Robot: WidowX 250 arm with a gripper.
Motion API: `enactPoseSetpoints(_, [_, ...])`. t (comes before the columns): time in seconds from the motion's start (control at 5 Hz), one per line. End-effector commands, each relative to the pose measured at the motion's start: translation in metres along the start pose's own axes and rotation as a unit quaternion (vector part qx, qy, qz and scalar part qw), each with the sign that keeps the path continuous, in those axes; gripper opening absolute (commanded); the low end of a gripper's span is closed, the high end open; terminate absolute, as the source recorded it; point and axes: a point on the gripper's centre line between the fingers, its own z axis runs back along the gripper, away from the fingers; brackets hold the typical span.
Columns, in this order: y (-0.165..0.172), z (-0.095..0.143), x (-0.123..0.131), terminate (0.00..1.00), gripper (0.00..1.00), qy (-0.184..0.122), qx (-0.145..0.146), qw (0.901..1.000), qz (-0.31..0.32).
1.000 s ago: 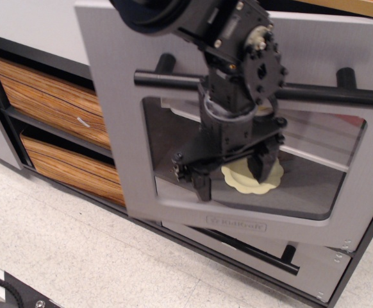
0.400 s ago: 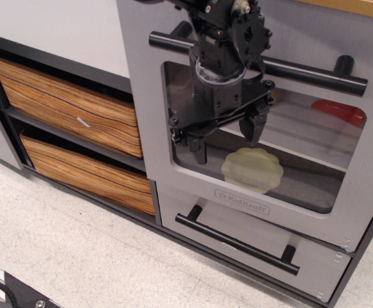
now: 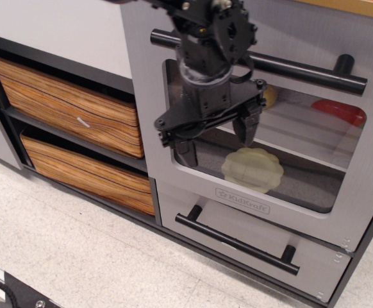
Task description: Close oven
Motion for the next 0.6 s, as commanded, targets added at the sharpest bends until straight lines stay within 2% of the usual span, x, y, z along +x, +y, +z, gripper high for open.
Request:
enactPoseSetpoints(0.0, [0.0289, 0.0227, 0.0010, 0.00, 1.00, 0.023, 0.035, 0.9967, -0.069])
enactPoseSetpoints(0.2, [0.0289, 0.0227, 0.0010, 0.00, 1.00, 0.023, 0.035, 0.9967, -0.069])
enactPoseSetpoints(0.4, [0.0289, 0.0227, 0.0010, 1.00, 1.00, 0.023, 0.035, 0.9967, -0.069])
